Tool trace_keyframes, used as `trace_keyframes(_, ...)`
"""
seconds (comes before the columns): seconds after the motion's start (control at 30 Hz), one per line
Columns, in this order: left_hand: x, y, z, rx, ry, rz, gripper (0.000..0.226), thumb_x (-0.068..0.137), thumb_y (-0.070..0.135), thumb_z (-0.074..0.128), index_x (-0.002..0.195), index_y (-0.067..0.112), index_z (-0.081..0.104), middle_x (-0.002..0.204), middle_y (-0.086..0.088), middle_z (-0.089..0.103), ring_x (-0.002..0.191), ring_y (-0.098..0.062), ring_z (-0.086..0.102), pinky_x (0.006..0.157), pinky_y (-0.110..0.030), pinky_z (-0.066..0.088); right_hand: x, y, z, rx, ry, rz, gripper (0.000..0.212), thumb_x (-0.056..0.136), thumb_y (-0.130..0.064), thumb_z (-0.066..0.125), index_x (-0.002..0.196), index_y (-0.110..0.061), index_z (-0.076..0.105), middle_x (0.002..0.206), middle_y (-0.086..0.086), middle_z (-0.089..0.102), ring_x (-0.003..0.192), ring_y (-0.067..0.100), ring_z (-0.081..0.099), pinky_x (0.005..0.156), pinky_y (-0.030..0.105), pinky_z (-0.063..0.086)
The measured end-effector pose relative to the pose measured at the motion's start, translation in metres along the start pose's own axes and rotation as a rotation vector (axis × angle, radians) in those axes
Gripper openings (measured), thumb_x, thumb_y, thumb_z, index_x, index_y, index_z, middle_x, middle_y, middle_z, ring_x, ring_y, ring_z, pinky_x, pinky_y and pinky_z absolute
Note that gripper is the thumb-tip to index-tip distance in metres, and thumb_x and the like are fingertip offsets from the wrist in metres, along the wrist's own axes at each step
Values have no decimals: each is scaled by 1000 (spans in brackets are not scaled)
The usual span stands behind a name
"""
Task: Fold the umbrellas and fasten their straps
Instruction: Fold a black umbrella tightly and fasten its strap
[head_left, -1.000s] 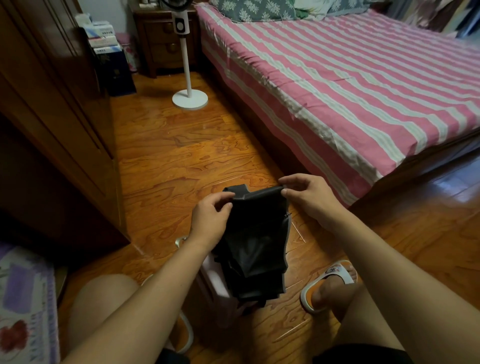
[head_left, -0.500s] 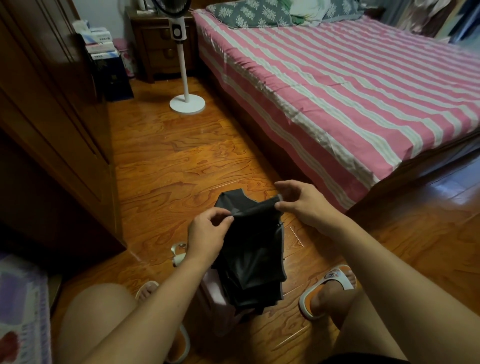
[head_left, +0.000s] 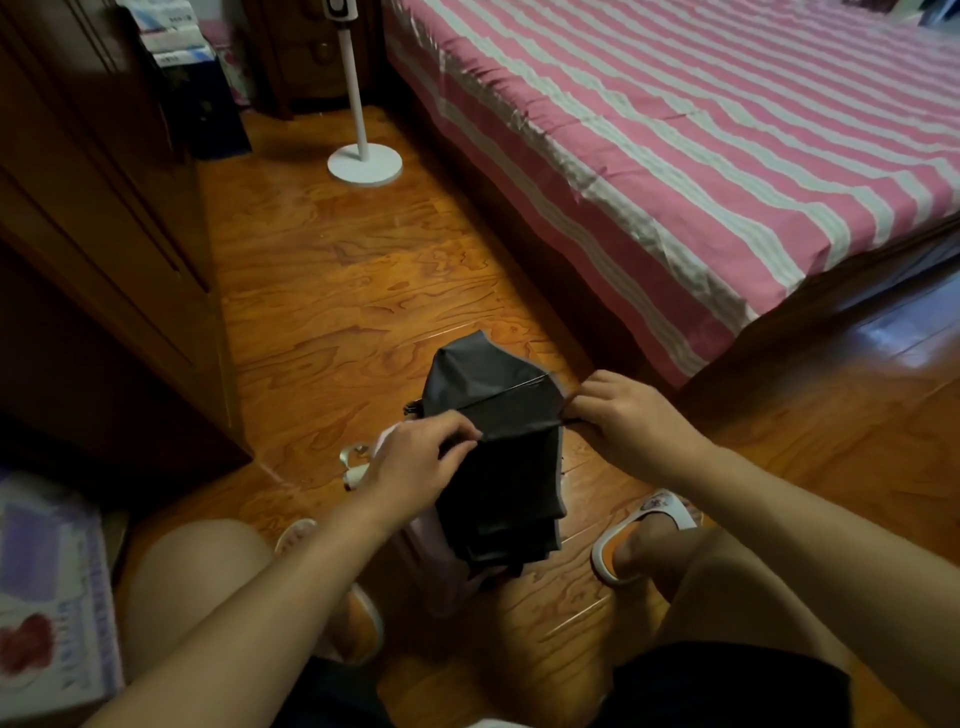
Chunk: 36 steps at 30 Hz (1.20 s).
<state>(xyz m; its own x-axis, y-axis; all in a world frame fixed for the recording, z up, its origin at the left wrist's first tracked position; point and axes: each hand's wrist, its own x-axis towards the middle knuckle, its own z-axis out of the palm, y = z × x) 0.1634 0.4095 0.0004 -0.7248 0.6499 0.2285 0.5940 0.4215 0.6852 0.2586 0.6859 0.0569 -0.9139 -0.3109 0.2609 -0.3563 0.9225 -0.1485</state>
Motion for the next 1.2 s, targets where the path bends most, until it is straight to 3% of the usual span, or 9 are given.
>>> trace_keyframes(0.1, -31, -4, 22, 142, -164, 119, 16, 92, 27, 62, 107, 26, 68, 102, 9, 72, 97, -11, 67, 85, -38, 56, -40, -7, 27, -82, -137, -126, 18, 93, -15, 68, 110, -18, 73, 105, -1, 69, 95, 20, 61, 77, 32, 53)
trace_keyframes(0.27, -62, -16, 39, 273, -509, 78, 39, 99, 30, 59, 138, 28, 57, 139, 10, 56, 131, -9, 47, 111, -28, 40, -70, -13, 77, -258, -435, -69, 38, 89, -21, 62, 126, -21, 68, 130, 5, 61, 118, 27, 56, 94, 42, 53)
trace_keyframes(0.47, -71, -32, 31, 389, -425, -34, 58, 99, 28, 54, 154, 28, 37, 153, 2, 35, 142, -19, 33, 115, -37, 36, -59, -28, 87, -392, -576, -226, 33, 82, -23, 71, 115, -18, 75, 138, 12, 59, 127, 34, 55, 104, 50, 50)
trace_keyframes(0.63, -54, -21, 45, 575, -667, 132, 67, 102, 34, 46, 162, 31, 17, 170, 3, 0, 157, -24, -8, 123, -42, -6, -46, -32, 88, -370, -875, -315, 38, 99, -21, 44, 131, -12, 63, 141, 13, 53, 134, 34, 43, 116, 52, 35)
trace_keyframes(0.73, -52, -26, 50, 644, -891, 146, 65, 103, 36, 41, 162, 26, 17, 171, 0, 1, 157, -28, -8, 125, -46, -2, -28, -24, 84, -229, -722, -261, 21, 98, -24, 56, 115, -19, 67, 118, 4, 63, 113, 22, 54, 102, 42, 48)
trace_keyframes(0.83, -54, -30, 52, 608, -912, 145, 64, 103, 37, 39, 162, 24, 18, 171, 1, 8, 157, -28, -3, 125, -47, 4, 20, -4, 71, -52, -314, 88, 18, 98, -28, 60, 112, -20, 67, 109, 2, 62, 104, 19, 56, 87, 34, 51)
trace_keyframes(0.97, -61, -31, 55, 507, -876, 132, 66, 102, 36, 41, 162, 25, 18, 170, 1, 12, 157, -25, 3, 125, -44, 8, 105, 28, 77, 355, -418, 730, 52, 100, -37, 60, 148, -20, 46, 144, 9, 52, 132, 30, 49, 106, 45, 47)
trace_keyframes(1.07, -66, -32, 54, 408, -909, 72, 70, 101, 31, 46, 163, 25, 14, 171, 1, 6, 157, -20, -2, 124, -38, 3, 146, 40, 97, 676, -444, 985, 72, 101, -29, 62, 160, -17, 24, 162, 15, 33, 145, 36, 39, 115, 48, 39)
trace_keyframes(1.2, -66, -21, 50, 220, -947, 10, 64, 101, 26, 46, 161, 26, 23, 169, 1, 17, 153, -22, 21, 123, -39, 23, 177, 50, 126, 890, -329, 1140, 60, 97, -29, 69, 150, -17, 43, 152, 14, 47, 135, 34, 50, 111, 47, 44)
